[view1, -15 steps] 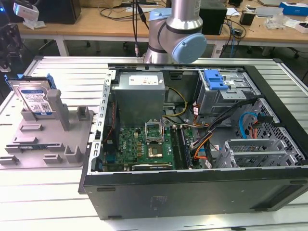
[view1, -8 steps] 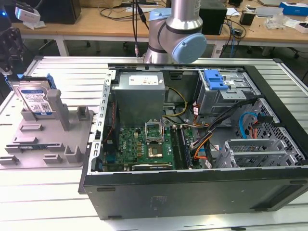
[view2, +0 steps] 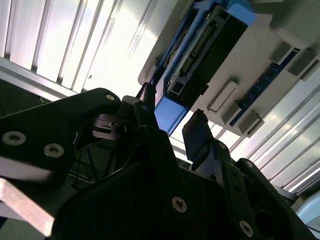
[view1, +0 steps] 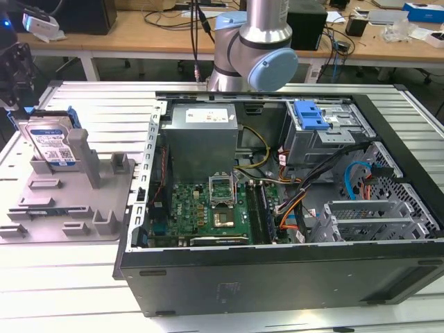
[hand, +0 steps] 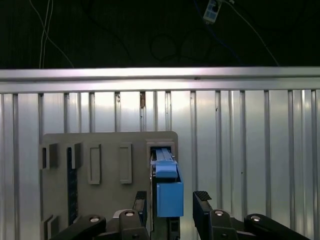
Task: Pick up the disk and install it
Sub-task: 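Pick up the disk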
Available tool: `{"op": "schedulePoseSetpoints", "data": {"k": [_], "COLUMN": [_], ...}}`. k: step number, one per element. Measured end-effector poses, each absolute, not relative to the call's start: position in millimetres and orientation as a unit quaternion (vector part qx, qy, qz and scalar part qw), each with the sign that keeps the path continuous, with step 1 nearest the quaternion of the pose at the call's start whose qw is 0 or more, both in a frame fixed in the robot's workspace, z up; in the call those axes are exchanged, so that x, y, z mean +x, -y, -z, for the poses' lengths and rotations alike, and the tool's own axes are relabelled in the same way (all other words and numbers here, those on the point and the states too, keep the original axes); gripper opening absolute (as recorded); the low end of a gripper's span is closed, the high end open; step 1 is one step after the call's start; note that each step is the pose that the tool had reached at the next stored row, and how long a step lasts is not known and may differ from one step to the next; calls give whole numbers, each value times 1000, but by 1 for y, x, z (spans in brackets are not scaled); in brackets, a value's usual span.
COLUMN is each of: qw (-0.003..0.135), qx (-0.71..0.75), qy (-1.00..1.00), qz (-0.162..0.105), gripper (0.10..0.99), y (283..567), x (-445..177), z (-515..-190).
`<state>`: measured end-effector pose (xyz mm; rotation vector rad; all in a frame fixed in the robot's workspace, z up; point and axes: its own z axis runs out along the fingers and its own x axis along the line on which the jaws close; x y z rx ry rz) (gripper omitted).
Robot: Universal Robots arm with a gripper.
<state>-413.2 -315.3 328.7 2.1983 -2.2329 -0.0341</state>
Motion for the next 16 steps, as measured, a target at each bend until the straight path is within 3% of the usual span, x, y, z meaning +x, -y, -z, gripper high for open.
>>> {"op": "schedulePoseSetpoints", "data": {"k": [16], "qw": [2], "qx": [702], "qy": [713], "qz": [9], "gripper": [494], "y": [315], "x": [-414], "z": [-322]}}
